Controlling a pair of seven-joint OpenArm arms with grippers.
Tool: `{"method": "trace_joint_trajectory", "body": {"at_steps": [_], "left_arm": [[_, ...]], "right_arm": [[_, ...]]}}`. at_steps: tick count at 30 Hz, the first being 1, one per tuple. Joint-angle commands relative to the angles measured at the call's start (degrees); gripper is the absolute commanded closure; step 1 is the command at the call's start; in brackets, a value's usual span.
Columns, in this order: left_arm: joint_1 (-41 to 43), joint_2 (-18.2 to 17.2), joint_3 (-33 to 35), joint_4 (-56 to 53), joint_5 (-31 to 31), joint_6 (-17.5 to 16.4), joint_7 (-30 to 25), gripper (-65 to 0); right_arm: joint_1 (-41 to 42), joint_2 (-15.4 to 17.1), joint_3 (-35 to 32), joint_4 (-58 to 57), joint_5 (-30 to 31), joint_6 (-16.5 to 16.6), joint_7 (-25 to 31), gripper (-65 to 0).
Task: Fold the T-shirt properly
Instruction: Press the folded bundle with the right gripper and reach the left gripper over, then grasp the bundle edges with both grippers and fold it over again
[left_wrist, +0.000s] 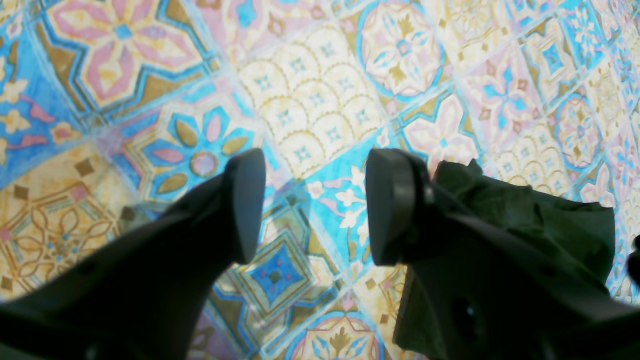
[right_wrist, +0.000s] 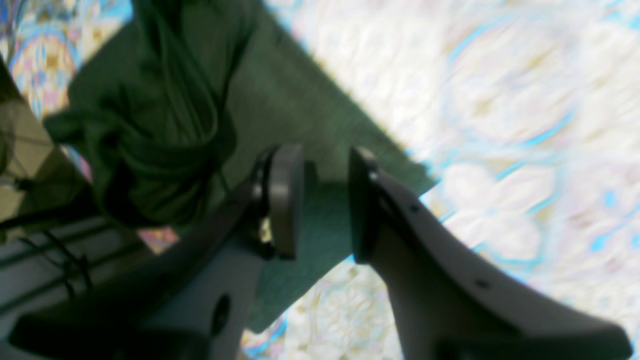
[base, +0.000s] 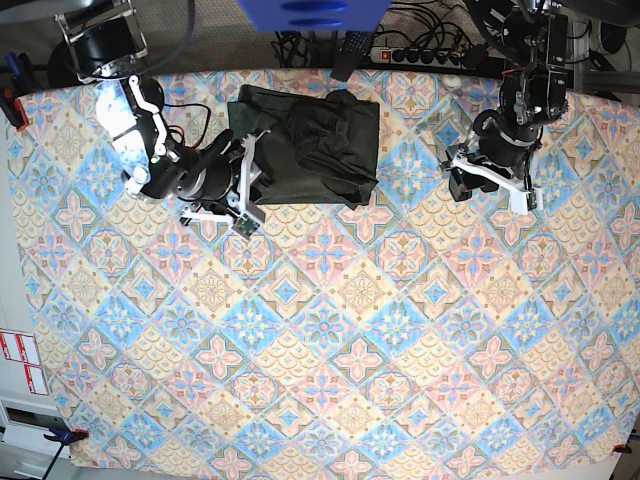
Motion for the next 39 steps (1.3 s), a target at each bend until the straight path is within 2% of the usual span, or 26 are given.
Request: {"method": "trace_joint_trajectory", "body": {"at_steps": [1, 9, 18, 19, 22, 24, 27, 30, 34, 39], "left_arm": [[-0.3, -0.6, -0.2, 0.9, -0.1, -0.3, -1.1, -32.7], [-0.3, -0.6, -0.2, 0.9, -0.1, -0.3, -1.1, -32.7], [0.1, -0.7, 1.0, 0.9, -0.1, -0.3, -1.1, -32.7], [0.1, -1.7, 2.2, 0.9, -0.1, -0.3, -1.1, -32.7], [-0.3, -6.4, 8.3, 1.0, 0.5, -0.3, -1.1, -32.7], [-0.4, -9.2, 12.0, 1.2, 1.0, -0.3, -1.3, -32.7], [-1.0, -12.0, 16.6, 1.2, 1.3, -0.3, -1.3, -32.7], [-1.7, -15.1, 21.3, 1.2, 1.3, -0.3, -1.3, -32.7], [-4.9, -16.8, 28.5, 1.3, 1.3, -0.3, -1.3, -32.7], [-8.2, -16.9, 37.9, 3.2, 1.4, -0.3, -1.2, -32.7]], "right_arm": [[1.0, 0.2, -1.3, 0.1, 0.8, 0.3, 1.2, -14.9], [1.4, 0.2, -11.7, -0.8, 0.8, 0.3, 1.4, -14.9], [10.9, 0.2, -27.5, -0.8, 1.0, 0.3, 1.2, -15.2], [11.8, 0.1, -28.5, -0.8, 1.0, 0.3, 1.2, -15.3], [13.8, 0.1, -28.6, -1.2, 0.9, 0.3, 1.4, -15.0], [14.6, 0.1, -26.3, -1.1, 0.9, 0.3, 1.4, -15.0], [14.7, 0.1, -21.6, -1.0, 0.9, 0.3, 1.4, -15.0], [14.7, 0.0, -19.7, -1.4, 0.9, 0.3, 1.5, -15.0], [15.1, 0.0, -19.6, -1.4, 0.8, 0.3, 1.5, -15.0], [15.2, -0.1, -19.5, -3.5, 0.8, 0.3, 1.6, -14.9]]}}
